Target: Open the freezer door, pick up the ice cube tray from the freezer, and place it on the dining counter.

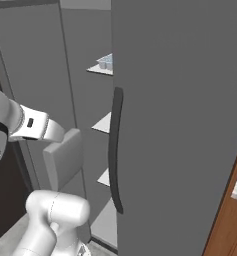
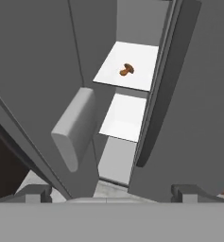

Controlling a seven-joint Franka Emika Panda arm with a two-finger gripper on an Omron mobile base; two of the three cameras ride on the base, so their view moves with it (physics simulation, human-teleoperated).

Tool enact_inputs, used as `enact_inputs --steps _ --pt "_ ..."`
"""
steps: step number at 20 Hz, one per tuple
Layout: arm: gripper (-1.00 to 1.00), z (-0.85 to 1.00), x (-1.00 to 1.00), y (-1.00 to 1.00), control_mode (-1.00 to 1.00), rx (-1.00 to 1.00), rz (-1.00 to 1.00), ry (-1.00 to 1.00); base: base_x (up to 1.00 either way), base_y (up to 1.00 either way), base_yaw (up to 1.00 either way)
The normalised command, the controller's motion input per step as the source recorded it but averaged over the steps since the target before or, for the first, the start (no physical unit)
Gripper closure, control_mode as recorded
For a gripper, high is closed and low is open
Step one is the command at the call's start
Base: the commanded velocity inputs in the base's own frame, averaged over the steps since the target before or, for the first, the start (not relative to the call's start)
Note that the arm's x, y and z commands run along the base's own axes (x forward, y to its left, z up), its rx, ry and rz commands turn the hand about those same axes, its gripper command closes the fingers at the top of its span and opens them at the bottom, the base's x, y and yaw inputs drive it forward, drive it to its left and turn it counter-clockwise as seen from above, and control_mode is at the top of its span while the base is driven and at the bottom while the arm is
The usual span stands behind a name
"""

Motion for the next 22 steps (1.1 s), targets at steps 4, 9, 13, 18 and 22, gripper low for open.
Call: enact_inputs --steps 4,9,13,18,22 --pt "-1.00 0.00 0.00 0.00 1.00 0.00 0.00 0.00 0.00 -0.58 0.02" --pt "-1.00 0.00 0.00 0.00 1.00 0.00 0.00 0.00 0.03 -0.53 0.03" --pt "-1.00 0.00 0.00 0.00 1.00 0.00 0.00 0.00 0.19 0.00 0.00" --pt "-1.00 0.00 0.00 0.00 1.00 0.00 0.00 0.00 0.45 0.31 0.00" --pt "-1.00 0.00 0.00 0.00 1.00 0.00 0.00 0.00 0.50 0.38 0.00"
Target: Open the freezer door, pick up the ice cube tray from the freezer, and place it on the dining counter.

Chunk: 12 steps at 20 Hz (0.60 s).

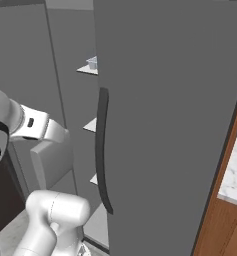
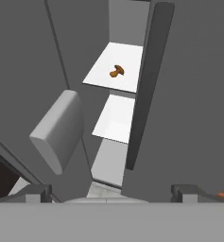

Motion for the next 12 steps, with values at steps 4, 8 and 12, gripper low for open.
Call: enact_inputs --steps 4,8,12 --pt "-1.00 0.00 0.00 0.00 1.00 0.00 0.00 0.00 0.49 0.37 0.00" --pt "-1.00 0.00 0.00 0.00 1.00 0.00 0.00 0.00 0.60 -0.01 0.00" --pt "-1.00 0.00 0.00 0.00 1.00 0.00 0.00 0.00 0.61 0.00 0.00"
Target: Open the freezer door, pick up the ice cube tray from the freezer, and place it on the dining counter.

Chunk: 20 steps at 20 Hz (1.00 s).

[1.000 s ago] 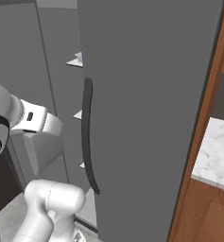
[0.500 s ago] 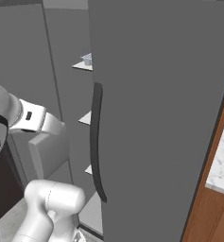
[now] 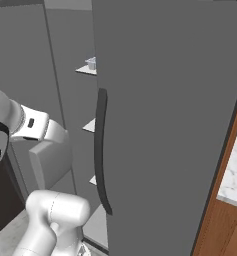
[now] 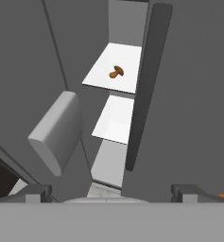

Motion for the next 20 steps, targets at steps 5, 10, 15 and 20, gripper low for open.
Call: enact_inputs --steps 5,10,15,20 --pt "-1.00 0.00 0.00 0.00 1.00 0.00 0.00 0.00 0.08 0.01 0.00" --pt "-1.00 0.00 0.00 0.00 1.00 0.00 0.00 0.00 0.00 0.00 0.00" --pt "-1.00 0.00 0.00 0.15 -1.00 0.00 -0.01 0.00 0.00 0.01 0.00" --pt "-1.00 0.21 0.00 0.35 -1.00 0.03 -0.01 -0.01 0.00 0.00 0.00"
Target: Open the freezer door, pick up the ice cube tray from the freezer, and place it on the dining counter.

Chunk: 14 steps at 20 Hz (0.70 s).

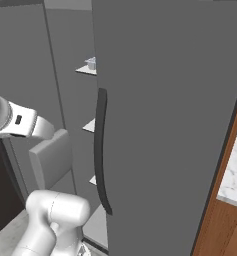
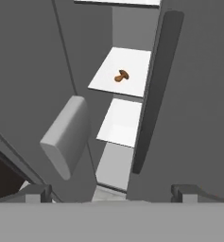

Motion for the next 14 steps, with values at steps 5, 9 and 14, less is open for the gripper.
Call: enact_inputs --steps 5,9,14 --pt "-1.00 0.37 0.00 0.09 -1.00 0.13 -0.09 -0.03 0.00 0.00 0.00" --pt "-1.00 0.24 0.10 0.00 -1.00 0.21 -0.14 0.00 0.00 0.00 0.00" --pt "-1.00 0.01 0.03 0.00 -1.00 0.30 -0.20 -0.10 0.00 0.00 0.00"
